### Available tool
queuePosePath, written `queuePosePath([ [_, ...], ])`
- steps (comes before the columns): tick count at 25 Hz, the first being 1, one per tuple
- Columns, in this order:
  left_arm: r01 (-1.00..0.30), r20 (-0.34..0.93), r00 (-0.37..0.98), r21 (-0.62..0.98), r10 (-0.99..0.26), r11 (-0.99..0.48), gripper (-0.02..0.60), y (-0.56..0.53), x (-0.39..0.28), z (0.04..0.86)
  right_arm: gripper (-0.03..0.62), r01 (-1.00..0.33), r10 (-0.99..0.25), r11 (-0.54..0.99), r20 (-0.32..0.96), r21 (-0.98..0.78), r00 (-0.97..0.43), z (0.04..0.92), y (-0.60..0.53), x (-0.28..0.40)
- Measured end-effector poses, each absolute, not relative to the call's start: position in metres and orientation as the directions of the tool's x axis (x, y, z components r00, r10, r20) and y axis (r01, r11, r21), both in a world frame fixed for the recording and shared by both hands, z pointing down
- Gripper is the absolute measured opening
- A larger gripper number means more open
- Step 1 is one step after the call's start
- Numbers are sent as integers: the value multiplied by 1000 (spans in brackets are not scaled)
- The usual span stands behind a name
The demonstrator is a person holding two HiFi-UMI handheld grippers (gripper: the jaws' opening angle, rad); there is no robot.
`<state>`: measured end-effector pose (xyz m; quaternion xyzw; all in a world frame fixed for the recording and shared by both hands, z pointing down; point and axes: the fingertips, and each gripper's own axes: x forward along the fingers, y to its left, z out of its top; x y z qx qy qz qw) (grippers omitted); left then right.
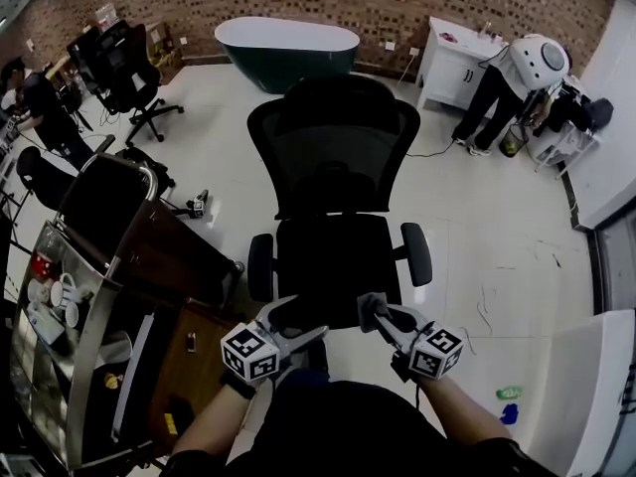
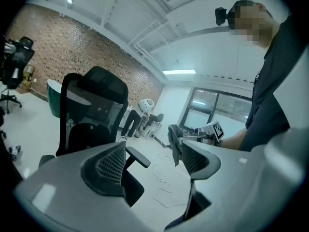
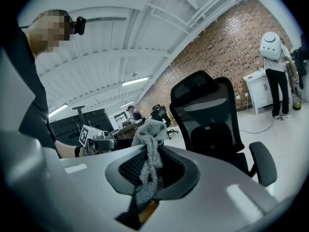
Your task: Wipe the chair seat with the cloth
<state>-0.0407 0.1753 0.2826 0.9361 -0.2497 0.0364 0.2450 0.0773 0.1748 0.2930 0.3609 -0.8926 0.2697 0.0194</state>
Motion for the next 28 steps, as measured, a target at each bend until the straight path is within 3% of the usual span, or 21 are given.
queuePosePath([
  [14,-518,249,854,501,-458,-693,390,66,-75,328,51,-603,-523,594,313,-532,-793,354,40,7],
  [28,-626,328,771,549,-546,-554,390,-41,-97,457,51,-581,-257,644,575,-497,-777,597,-114,-65],
])
